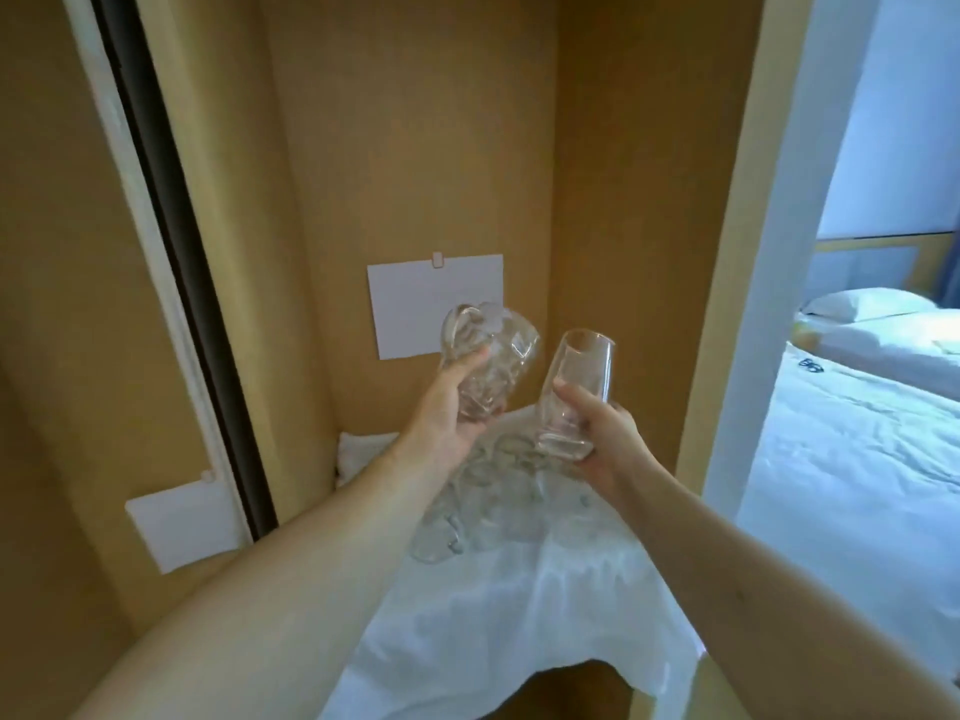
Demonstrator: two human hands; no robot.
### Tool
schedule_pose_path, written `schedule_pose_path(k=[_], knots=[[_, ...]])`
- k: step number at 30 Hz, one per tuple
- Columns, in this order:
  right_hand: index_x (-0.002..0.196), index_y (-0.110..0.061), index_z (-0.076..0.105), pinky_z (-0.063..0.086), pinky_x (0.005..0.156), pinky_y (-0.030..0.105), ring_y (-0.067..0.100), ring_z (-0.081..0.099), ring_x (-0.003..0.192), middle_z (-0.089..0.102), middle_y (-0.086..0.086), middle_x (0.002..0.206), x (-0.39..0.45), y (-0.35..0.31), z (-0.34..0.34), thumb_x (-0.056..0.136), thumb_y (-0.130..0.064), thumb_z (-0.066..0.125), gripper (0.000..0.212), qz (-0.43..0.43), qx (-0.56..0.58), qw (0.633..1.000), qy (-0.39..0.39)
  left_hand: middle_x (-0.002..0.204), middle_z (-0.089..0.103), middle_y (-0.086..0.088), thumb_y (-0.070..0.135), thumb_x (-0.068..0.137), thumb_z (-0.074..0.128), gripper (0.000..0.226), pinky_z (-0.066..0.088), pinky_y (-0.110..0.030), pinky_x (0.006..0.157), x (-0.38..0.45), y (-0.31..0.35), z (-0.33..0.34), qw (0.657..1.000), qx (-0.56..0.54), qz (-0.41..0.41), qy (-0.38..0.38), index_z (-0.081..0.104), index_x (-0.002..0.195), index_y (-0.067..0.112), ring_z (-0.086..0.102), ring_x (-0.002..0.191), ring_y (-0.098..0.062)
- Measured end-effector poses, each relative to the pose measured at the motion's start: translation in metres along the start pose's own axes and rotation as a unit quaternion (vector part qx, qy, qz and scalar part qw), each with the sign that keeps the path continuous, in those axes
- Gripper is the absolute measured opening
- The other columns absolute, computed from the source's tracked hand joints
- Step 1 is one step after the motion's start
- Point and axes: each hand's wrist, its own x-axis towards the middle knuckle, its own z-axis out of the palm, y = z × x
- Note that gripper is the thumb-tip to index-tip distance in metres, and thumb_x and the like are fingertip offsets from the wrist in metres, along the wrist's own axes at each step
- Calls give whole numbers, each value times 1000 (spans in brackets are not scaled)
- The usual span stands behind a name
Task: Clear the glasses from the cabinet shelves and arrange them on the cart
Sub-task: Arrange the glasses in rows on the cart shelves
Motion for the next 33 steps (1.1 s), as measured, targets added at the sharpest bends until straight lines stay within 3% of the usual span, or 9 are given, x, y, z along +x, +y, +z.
schedule_pose_path(k=[3,5,9,14,17,19,23,27,33], knots=[[129,-2,57,60,77,47,36,73,92,71,21,113,-24,-8,-29,59,-29,96,84,-15,-25,999,38,105,77,-11,23,60,89,71,55,-45,90,-16,-24,22,999,9,-33,-31,63,125,13,71,97,-30],[128,-1,58,60,81,52,36,74,93,72,21,110,-38,-16,-47,61,-25,95,80,-25,-22,997,63,116,73,-15,21,59,90,76,58,-46,86,-25,-38,37,997,15,-57,-41,60,128,10,69,103,-34],[118,-2,61,58,63,35,24,73,73,69,17,97,-64,-37,-88,69,-23,91,61,-51,-34,993,102,115,68,-20,19,65,85,64,53,-44,79,-43,-67,75,992,40,-77,-92,66,123,3,65,97,-35],[126,-3,55,60,82,45,29,70,98,63,14,109,-94,-70,-155,52,-38,93,90,-90,-72,980,163,123,69,-17,28,58,85,75,52,-39,80,-53,-109,134,988,41,-107,-101,65,128,9,65,103,-31],[129,-9,52,57,94,52,30,70,104,62,14,116,-113,-94,-201,50,-42,90,93,-99,-83,971,203,119,67,-19,31,63,85,69,56,-45,86,-54,-136,179,985,59,-115,-115,66,125,11,67,103,-32],[128,-12,52,56,95,51,29,70,104,62,13,117,-126,-107,-238,51,-41,91,91,-102,-87,965,225,122,67,-21,31,69,86,65,54,-50,99,-56,-158,211,981,64,-130,-131,64,127,10,66,109,-36],[129,-8,52,57,93,51,31,69,104,63,13,113,-148,-134,-310,55,-32,94,88,-105,-66,955,270,111,74,-16,30,76,84,56,55,-49,97,-67,-207,278,969,50,-170,-174,66,125,12,72,101,-33],[133,-6,51,57,93,56,33,68,105,61,14,114,-168,-164,-376,61,-28,92,86,-112,-57,943,309,130,65,-22,28,85,75,54,46,-52,109,-79,-256,344,948,36,-213,-232,62,134,11,60,125,-40],[134,-7,50,57,91,55,32,68,103,63,13,109,-201,-198,-461,46,-31,93,101,-111,-46,928,354,140,58,-22,30,85,76,61,54,-46,96,-95,-320,429,921,21,-275,-276,56,140,12,57,129,-38]])
